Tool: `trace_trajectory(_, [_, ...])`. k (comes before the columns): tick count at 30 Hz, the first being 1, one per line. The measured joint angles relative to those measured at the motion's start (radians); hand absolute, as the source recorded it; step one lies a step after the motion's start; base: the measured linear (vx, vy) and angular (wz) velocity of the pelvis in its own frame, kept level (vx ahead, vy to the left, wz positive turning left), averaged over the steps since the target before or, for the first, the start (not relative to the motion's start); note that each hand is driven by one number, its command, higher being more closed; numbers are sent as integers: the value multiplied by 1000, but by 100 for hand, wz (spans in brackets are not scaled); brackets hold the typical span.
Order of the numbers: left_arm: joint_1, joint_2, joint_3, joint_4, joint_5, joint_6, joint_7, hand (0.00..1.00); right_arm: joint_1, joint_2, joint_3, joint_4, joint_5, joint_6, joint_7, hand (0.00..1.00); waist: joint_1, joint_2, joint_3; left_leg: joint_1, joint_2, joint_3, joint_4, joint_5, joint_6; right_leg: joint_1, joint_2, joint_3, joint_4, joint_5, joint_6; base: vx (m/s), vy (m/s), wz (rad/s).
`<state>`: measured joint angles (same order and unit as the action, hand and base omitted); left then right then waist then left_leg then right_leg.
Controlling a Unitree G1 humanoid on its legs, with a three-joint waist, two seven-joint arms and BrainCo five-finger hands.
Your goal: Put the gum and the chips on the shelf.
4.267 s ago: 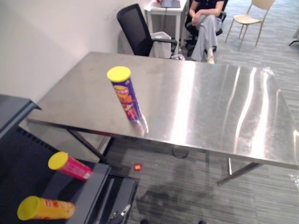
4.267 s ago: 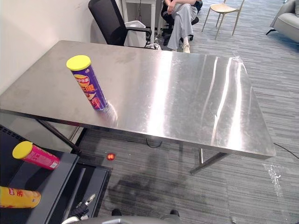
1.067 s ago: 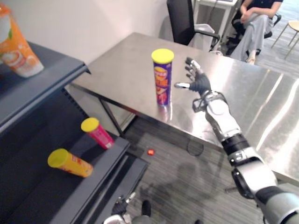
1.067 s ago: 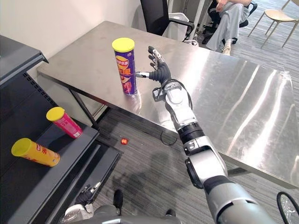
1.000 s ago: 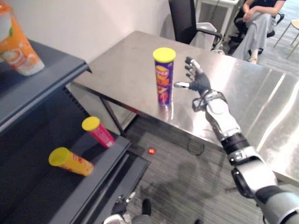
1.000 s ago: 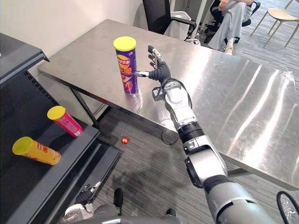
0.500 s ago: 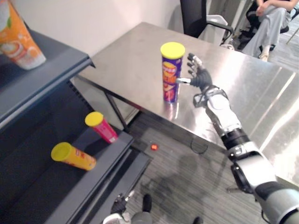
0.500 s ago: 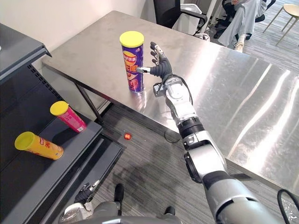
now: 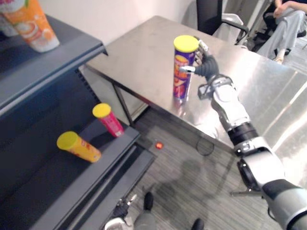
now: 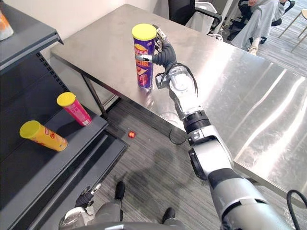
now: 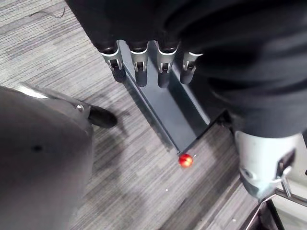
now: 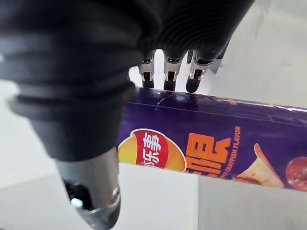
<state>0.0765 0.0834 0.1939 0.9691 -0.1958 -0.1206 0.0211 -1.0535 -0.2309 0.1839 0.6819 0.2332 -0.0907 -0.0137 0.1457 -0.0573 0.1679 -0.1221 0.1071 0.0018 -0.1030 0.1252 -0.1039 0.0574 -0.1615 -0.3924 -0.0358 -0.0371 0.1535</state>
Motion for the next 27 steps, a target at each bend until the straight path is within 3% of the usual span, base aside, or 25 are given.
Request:
trace_trajectory(6, [-1,8,0,10,-6,0,5,0,0,0,-2,0,0,-1,-4,100,3,-7,-4,-22,1,-26,0,8,-2,-5,5,-24,-3,0,0,-12,-12,13])
trace_trajectory(11, [1,30,-12,24,-26,2,5,0,5,5,-31,19,0,-3,-4,100,5,-29,-14,-32,-6,-41,3,11,-3,1,5,-43,-14,0,0,25,-6,10])
trace_trajectory(15, [2,30,-21,22,-27,2,5,0,25,10,-101,42,0,-10,-23,100,9,-30,-14,-31,-16,-41,2,11,-3,2,-3,-45,-13,0,0,5,-1,1])
trace_trajectory(27, [2,34,-42,18,-27,1,9,0,38,14,-156,76,2,-25,-35,100,22,-31,-14,-23,-17,-35,0,10,-4,7,-7,-41,-13,0,0,0,1,0])
